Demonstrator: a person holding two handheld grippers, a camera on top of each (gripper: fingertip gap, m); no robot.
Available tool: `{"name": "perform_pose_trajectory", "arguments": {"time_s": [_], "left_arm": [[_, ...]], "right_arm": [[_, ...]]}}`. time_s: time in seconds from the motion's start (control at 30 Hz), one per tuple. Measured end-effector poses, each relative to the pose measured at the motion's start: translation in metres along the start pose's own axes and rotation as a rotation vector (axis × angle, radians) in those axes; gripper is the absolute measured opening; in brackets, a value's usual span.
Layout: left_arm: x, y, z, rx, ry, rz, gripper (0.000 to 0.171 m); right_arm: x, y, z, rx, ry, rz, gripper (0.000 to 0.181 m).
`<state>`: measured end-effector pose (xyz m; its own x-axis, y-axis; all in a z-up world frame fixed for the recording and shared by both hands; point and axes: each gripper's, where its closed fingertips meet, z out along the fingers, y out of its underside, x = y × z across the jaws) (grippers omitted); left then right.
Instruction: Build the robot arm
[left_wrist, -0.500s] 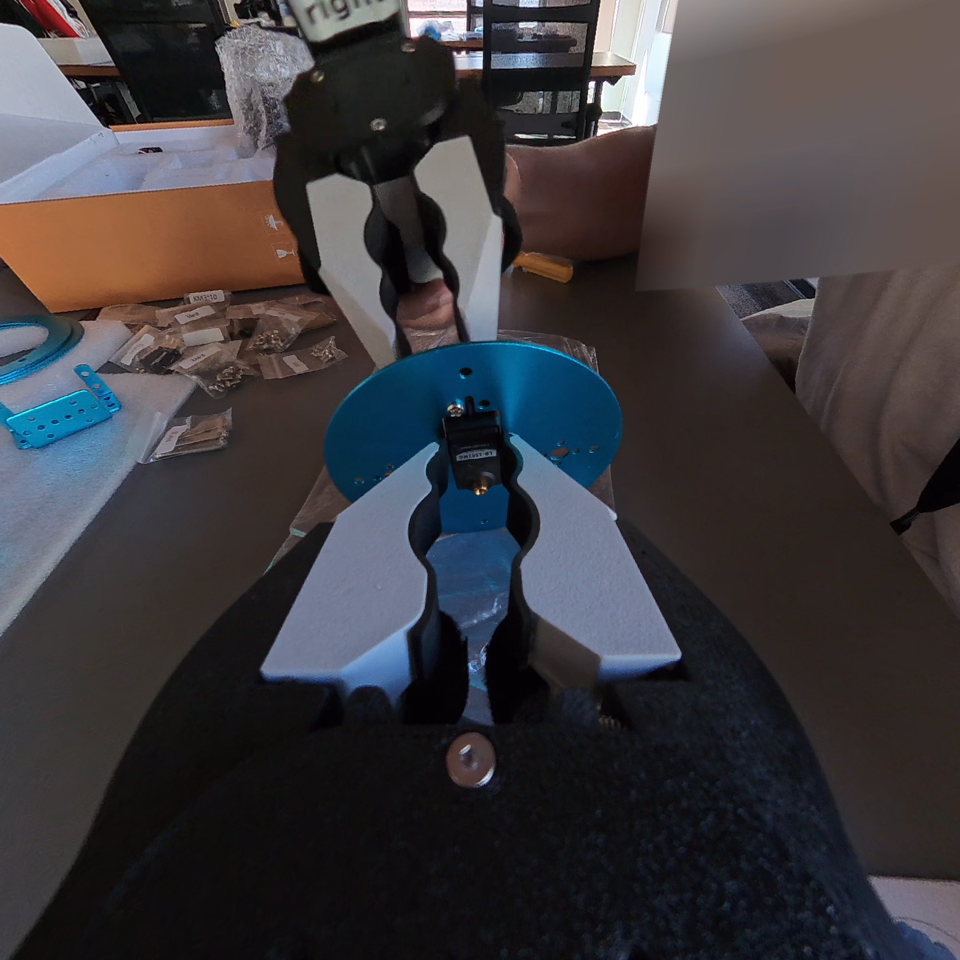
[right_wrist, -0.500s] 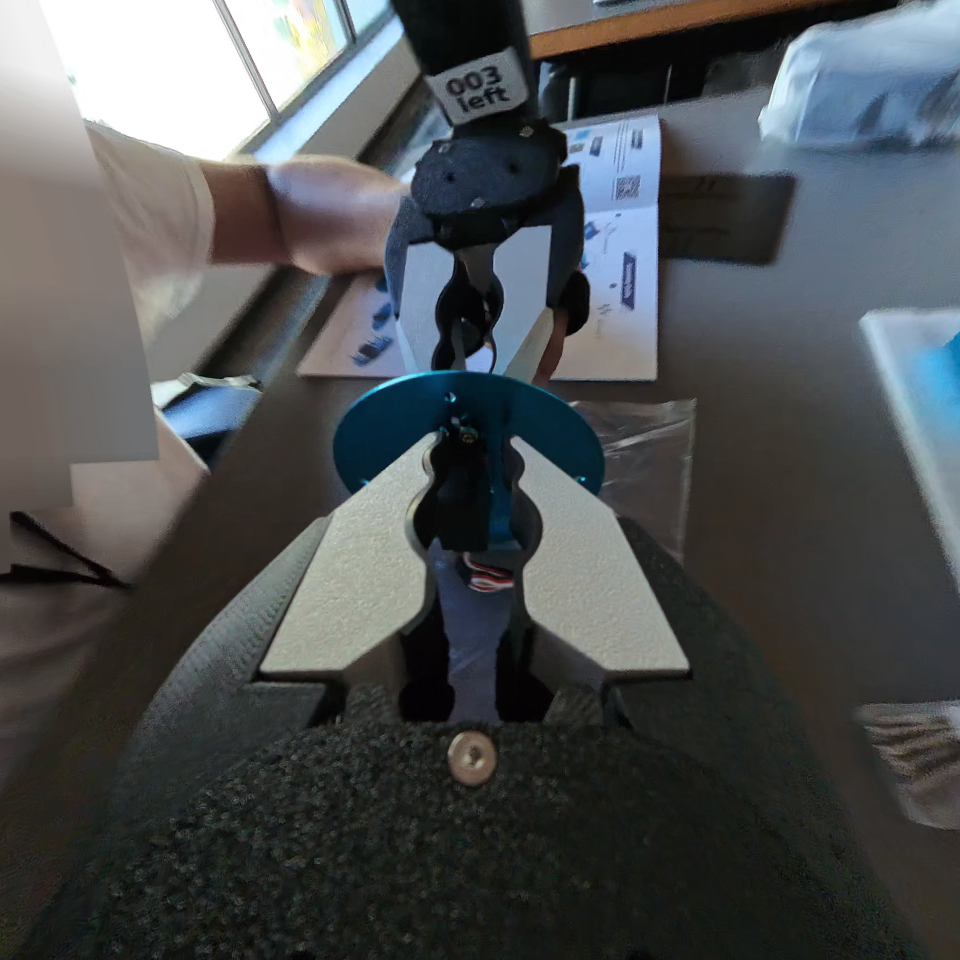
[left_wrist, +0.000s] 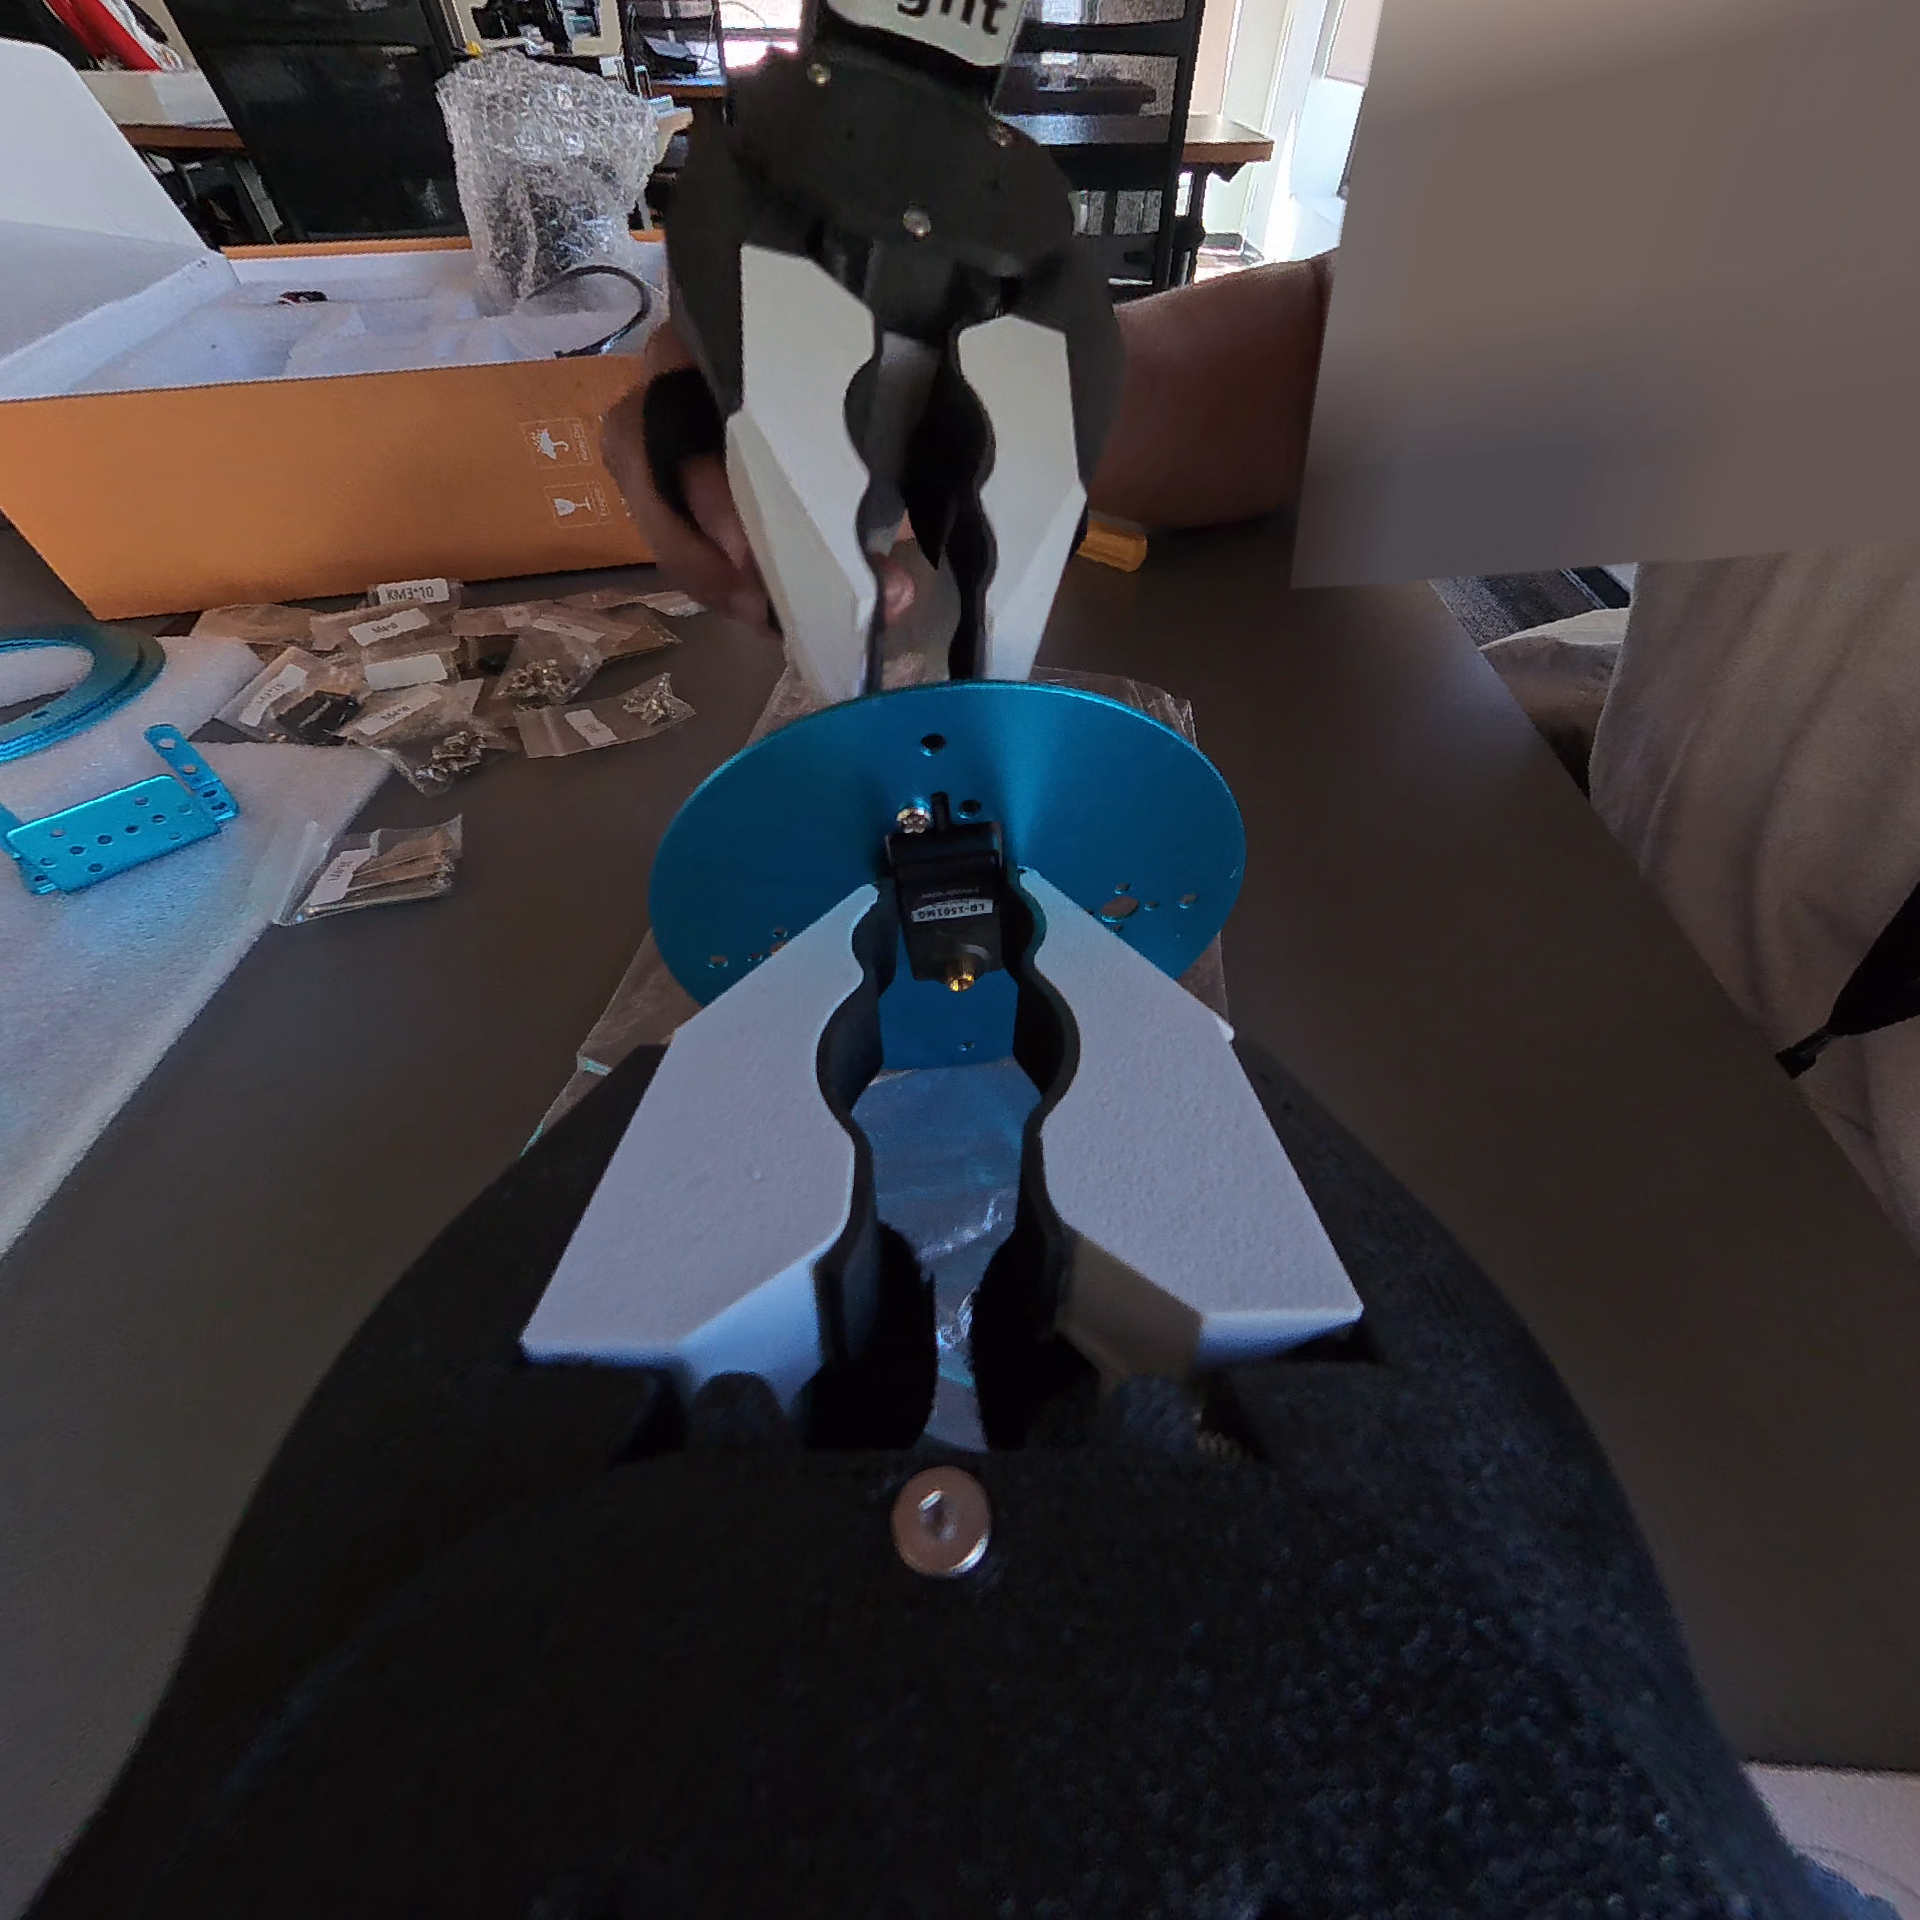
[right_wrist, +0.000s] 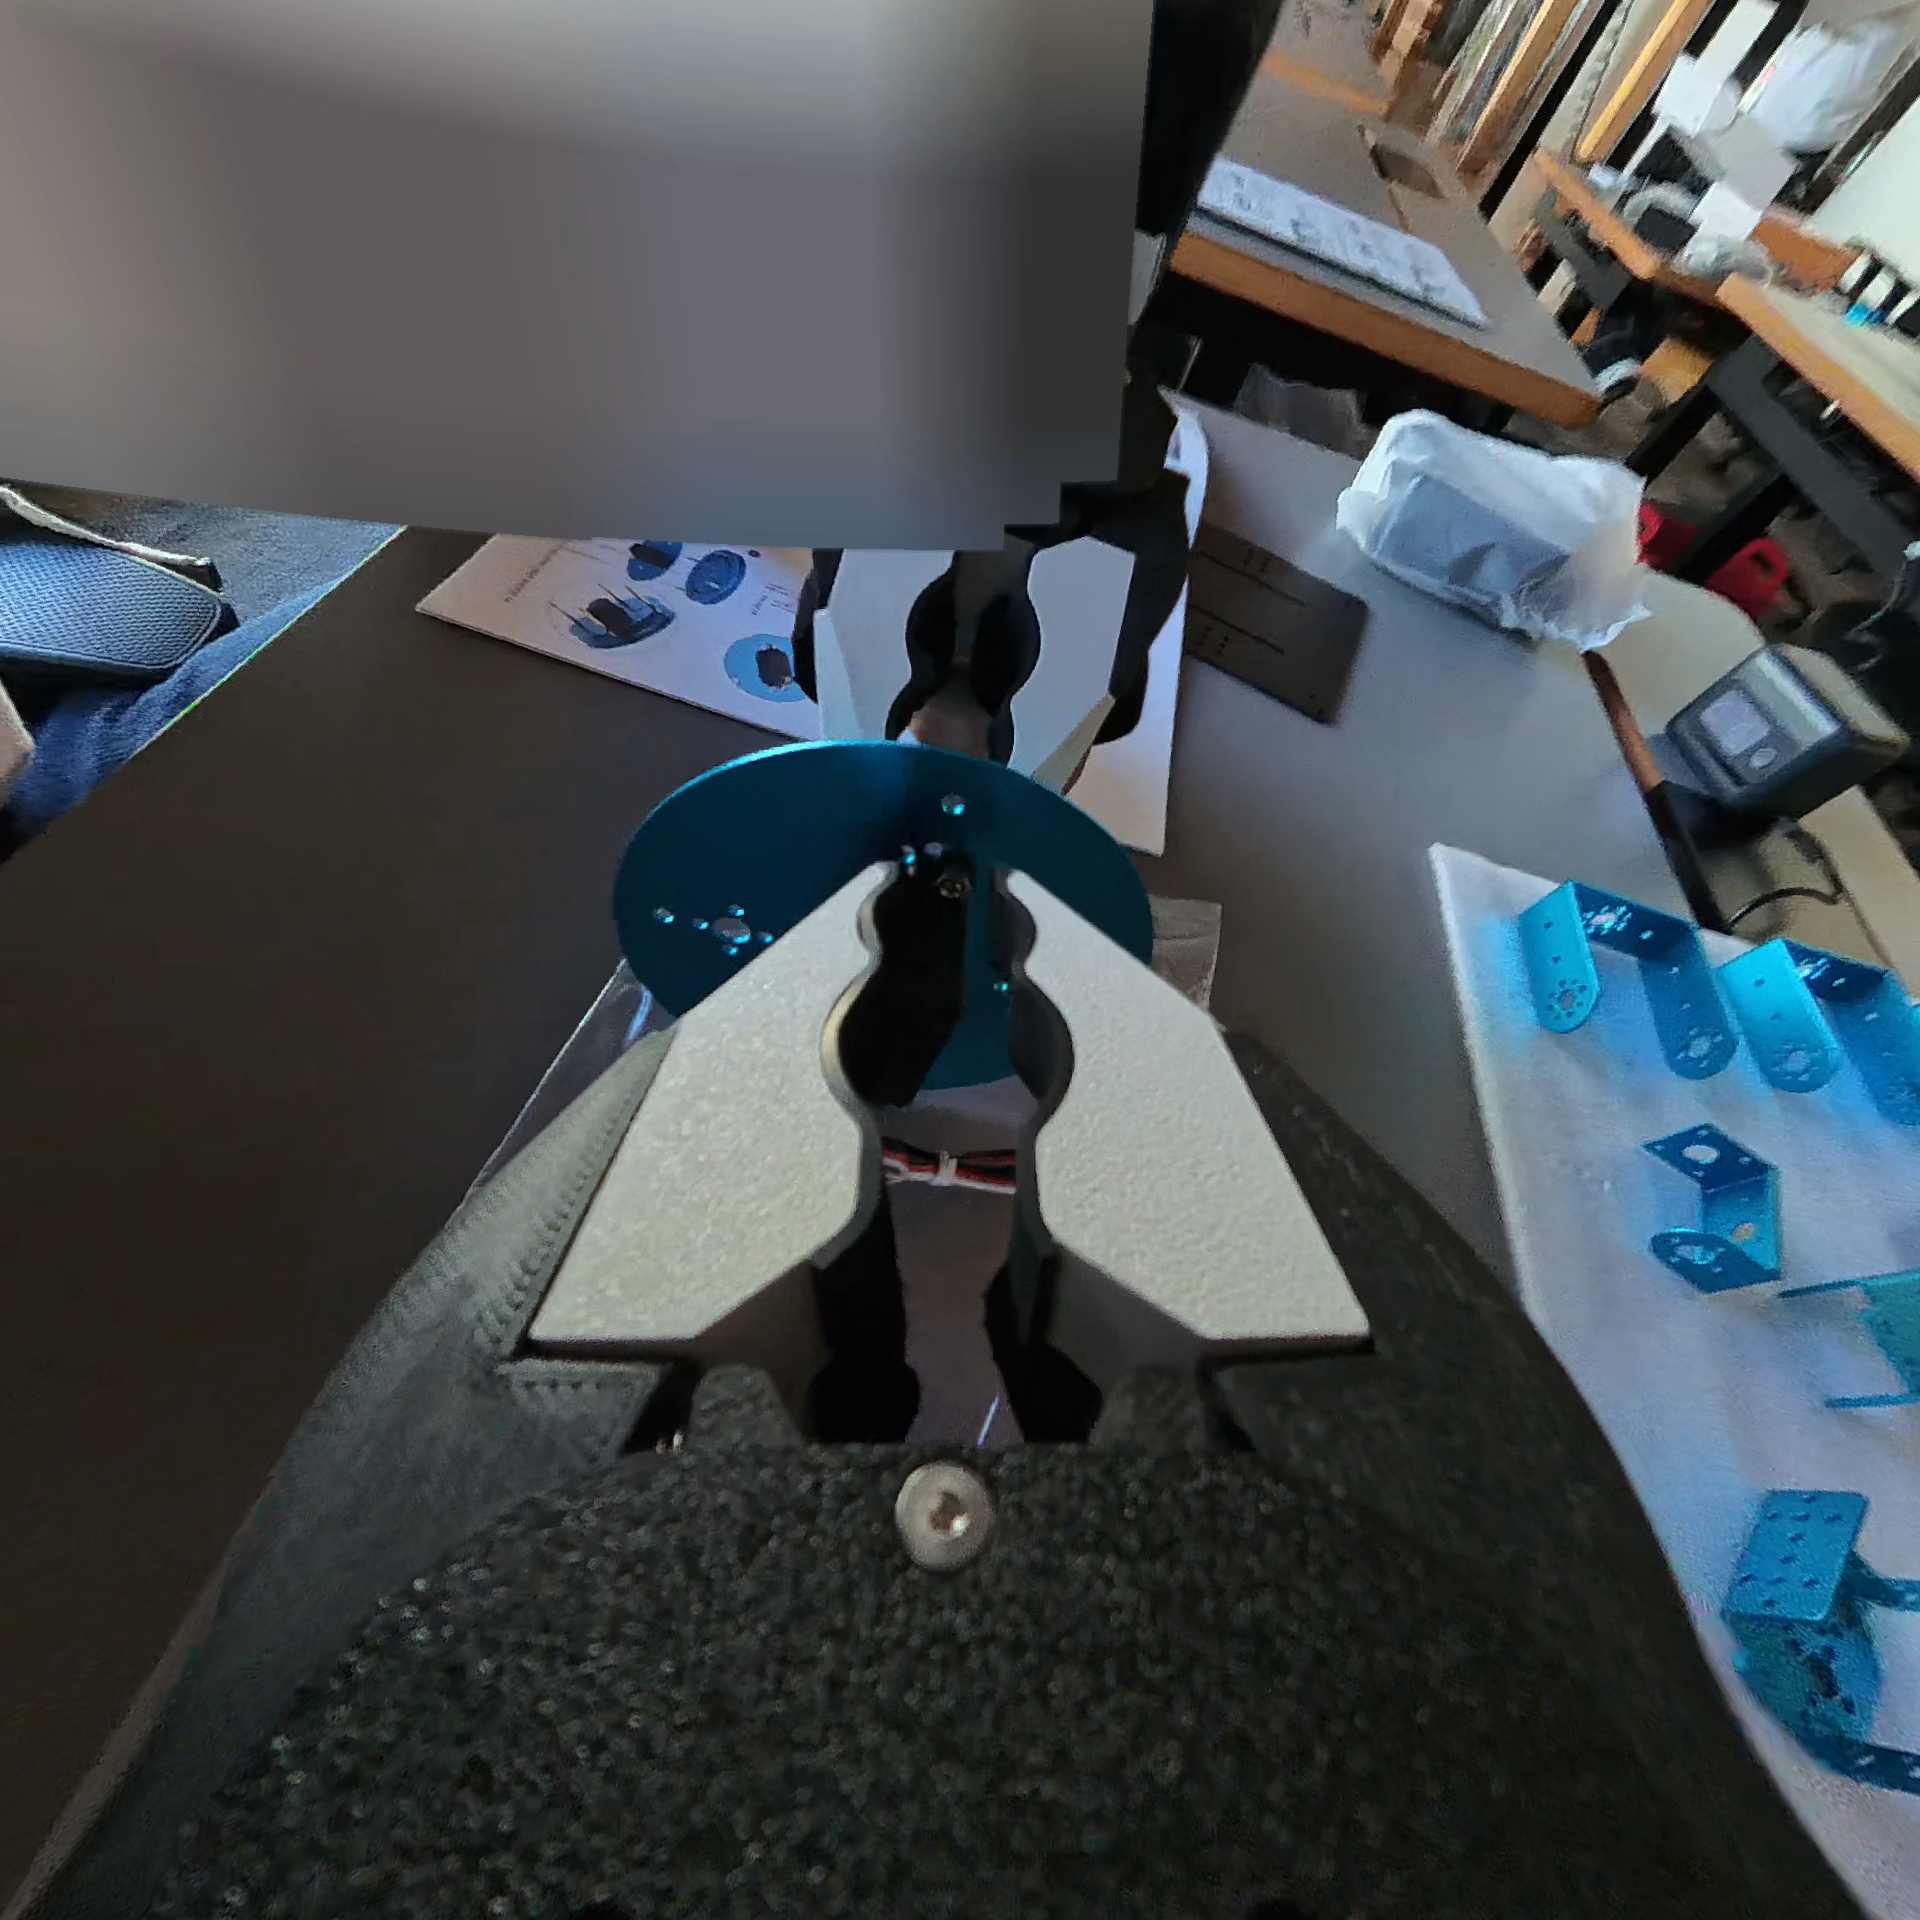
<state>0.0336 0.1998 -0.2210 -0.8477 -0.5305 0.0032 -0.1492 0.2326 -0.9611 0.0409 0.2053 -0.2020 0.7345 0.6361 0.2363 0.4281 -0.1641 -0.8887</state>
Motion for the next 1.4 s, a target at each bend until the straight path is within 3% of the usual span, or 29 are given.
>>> {"name": "perform_pose_trajectory", "arguments": {"time_s": [0.27, 0.33, 0.47, 0.57, 0.67, 0.8, 0.93, 1.27, 1.4], "left_arm": [[0.0004, 0.0, 0.0001, -0.003, -0.002, 0.003, 0.019], [0.0007, -0.0001, 0.0003, -0.002, -0.004, 0.009, 0.019], [-0.0007, 0.0005, -0.0008, -0.004, -0.01, 0.008, 0.019], [-0.0014, 0.0011, -0.0019, -0.003, -0.009, 0.005, 0.019], [-0.0016, 0.0011, -0.0022, -0.005, -0.01, 0.005, 0.019], [-0.0015, 0.0011, -0.0021, -0.004, -0.01, 0.002, 0.019], [-0.0002, 0.0002, 0.0, -0.002, -0.007, 0.003, 0.019], [-0.0002, -0.0007, 0.0021, -0.004, -0.013, 0.004, 0.019], [0.0, -0.0009, 0.0025, -0.005, -0.021, 0.012, 0.019]], "right_arm": [[-0.0001, 0.0047, 0.0045, -0.014, -0.049, 0.138, 0.006], [-0.0011, 0.0047, 0.0042, -0.013, -0.104, 0.27, 0.005], [-0.0005, 0.0043, 0.0053, 0.002, -0.284, 0.721, 0.005], [0.0014, 0.0037, 0.0067, 0.007, -0.295, 0.866, 0.005], [0.0017, 0.0044, 0.0067, 0.004, -0.206, 0.601, 0.006], [-0.0003, 0.006, 0.0035, -0.025, -0.11, 0.212, 0.023], [0.0009, 0.0021, 0.0006, -0.002, -0.037, -0.001, 0.02], [0.0003, 0.0047, 0.0034, -0.015, -0.043, 0.02, 0.008], [0.0004, 0.0063, 0.003, -0.031, -0.095, 0.204, 0.005]]}}
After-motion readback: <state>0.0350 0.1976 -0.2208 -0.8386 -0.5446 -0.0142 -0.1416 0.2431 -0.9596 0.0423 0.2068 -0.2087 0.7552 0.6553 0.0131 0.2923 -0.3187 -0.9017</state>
